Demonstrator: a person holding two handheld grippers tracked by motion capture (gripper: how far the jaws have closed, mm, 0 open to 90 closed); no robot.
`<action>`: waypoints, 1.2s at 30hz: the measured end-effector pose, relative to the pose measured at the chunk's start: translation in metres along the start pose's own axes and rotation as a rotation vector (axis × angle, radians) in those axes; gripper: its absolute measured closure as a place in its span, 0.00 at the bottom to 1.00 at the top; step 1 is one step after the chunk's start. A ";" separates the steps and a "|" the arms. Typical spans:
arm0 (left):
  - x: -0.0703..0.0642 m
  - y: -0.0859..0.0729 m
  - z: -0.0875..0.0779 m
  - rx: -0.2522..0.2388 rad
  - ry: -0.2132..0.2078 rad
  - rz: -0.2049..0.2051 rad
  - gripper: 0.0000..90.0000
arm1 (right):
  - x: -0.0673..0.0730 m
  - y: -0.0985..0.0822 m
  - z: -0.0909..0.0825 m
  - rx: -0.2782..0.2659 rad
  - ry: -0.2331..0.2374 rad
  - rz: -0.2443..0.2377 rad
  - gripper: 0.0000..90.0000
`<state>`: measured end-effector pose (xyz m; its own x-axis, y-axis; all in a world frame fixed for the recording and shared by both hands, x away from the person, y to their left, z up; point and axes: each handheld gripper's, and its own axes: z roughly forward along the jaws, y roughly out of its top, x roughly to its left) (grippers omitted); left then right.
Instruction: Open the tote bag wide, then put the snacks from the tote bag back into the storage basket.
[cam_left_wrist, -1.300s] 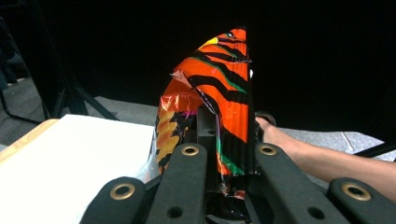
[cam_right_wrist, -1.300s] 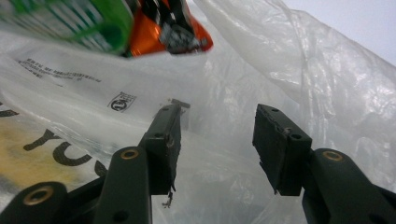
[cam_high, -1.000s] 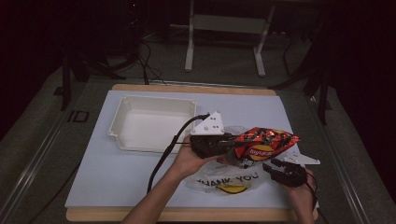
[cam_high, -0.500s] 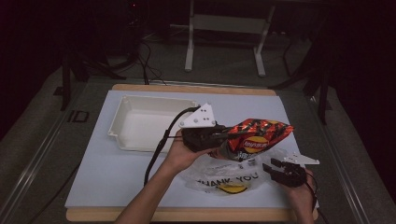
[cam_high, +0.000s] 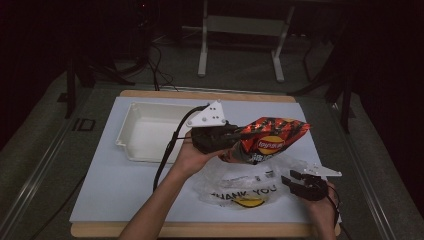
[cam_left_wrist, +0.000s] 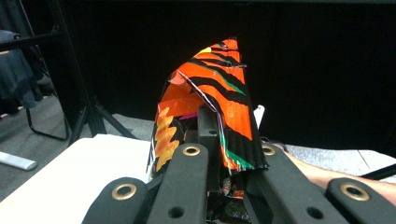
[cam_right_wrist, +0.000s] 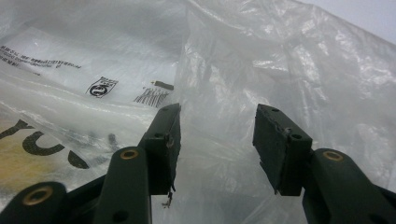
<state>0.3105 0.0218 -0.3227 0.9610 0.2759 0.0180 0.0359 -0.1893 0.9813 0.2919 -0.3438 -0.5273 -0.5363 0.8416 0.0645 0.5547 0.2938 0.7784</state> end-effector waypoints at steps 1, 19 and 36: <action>0.001 0.001 0.000 0.001 0.002 -0.002 0.99 | 0.000 0.000 0.000 0.001 0.000 -0.001 0.57; 0.031 0.019 -0.002 -0.037 0.041 0.005 0.99 | -0.002 -0.003 0.001 0.001 0.003 0.005 0.57; 0.065 0.016 -0.028 -0.034 0.128 -0.025 0.99 | -0.002 -0.003 0.001 0.002 0.002 0.005 0.57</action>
<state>0.3654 0.0631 -0.3005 0.9168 0.3990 0.0153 0.0486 -0.1496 0.9876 0.2919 -0.3455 -0.5305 -0.5353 0.8418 0.0697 0.5582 0.2907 0.7771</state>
